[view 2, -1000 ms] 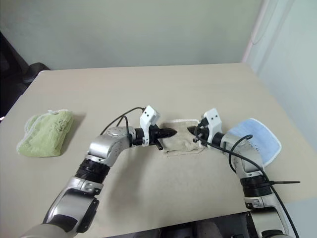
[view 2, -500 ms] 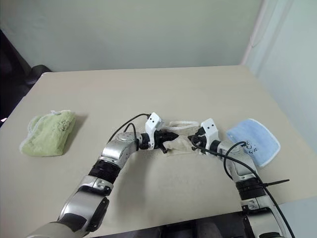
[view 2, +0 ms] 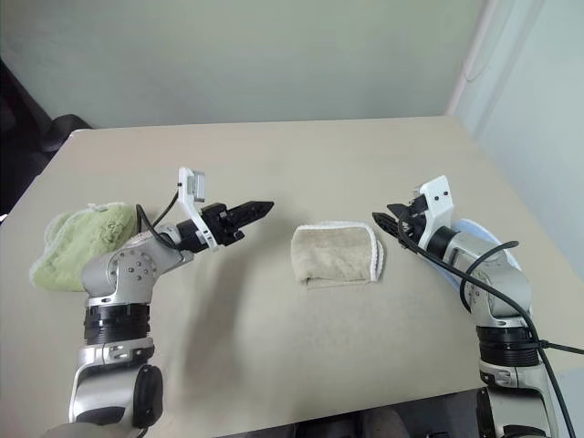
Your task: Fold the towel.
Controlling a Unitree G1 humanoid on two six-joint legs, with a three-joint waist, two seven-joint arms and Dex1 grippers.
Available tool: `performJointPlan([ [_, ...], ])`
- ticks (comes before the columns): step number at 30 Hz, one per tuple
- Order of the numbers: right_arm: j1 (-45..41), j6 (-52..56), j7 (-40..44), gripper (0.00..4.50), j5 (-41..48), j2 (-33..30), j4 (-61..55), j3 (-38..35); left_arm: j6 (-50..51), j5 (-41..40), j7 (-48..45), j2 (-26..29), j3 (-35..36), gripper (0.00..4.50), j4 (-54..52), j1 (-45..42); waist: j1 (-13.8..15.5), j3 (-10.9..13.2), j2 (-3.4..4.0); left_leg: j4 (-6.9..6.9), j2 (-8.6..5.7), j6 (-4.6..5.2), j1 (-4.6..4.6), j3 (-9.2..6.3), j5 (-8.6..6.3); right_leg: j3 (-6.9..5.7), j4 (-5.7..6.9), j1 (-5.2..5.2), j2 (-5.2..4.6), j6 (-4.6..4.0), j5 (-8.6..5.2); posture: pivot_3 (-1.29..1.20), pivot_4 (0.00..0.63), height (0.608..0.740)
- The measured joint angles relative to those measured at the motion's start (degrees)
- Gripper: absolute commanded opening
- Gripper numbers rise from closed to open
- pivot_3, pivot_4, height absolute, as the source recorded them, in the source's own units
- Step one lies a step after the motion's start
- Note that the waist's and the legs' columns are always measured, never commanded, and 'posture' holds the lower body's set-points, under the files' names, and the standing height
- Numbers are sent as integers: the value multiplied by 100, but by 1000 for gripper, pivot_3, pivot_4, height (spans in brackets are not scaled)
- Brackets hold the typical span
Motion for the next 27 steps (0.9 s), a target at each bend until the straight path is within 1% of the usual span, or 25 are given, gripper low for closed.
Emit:
performJointPlan([
  [2,-1,20,34,4067,34,-19,-4,0,126,-140,12,5,11,2738,-143,144,7,1,-2,1,1,-5,0,-2,3,0,1,0,1,0,0,0,150,740],
  [3,1,91,57,4471,104,-16,-17,-1,165,-169,22,5,10,3175,-224,194,5,1,-2,0,1,-7,-1,-1,4,0,1,-1,2,0,0,0,150,740],
  [4,14,217,81,4500,188,-12,-60,0,184,-194,27,5,10,3445,-298,229,2,1,-2,0,2,-8,0,-1,5,0,1,-2,3,0,0,0,150,740],
  [6,79,518,109,4500,401,-4,-155,0,192,-293,42,5,12,4233,-427,316,-8,1,-2,-1,4,-9,1,-1,5,0,2,-1,6,0,-1,0,150,740],
  [7,103,734,77,4500,507,30,-168,-6,180,-292,45,32,-4,4465,-516,389,-15,1,-3,-2,6,-9,3,-1,6,0,2,-2,7,0,-1,0,150,740],
  [12,94,1560,-246,4500,732,280,272,-45,-72,-77,-15,207,-270,4465,-701,667,-33,1,-2,-2,4,-7,1,-1,7,1,2,-5,6,1,-2,0,150,740],
  [15,-68,1600,-368,4500,708,395,813,-57,-329,145,-26,243,-355,4465,-690,707,-33,1,-2,-3,5,-7,0,-1,6,2,2,-9,5,0,-2,0,150,740],
  [19,-241,1513,-417,4500,575,439,1308,-18,-484,185,-37,245,-364,4465,-661,728,-19,1,-2,-5,4,-9,-1,-2,3,1,13,-13,3,-1,-1,0,150,740],
  [27,-499,1331,-273,4500,432,547,1799,154,-574,186,-6,215,-356,4465,-648,824,-46,0,-3,-6,5,-11,2,-1,0,1,17,-16,5,-3,0,0,150,740],
])
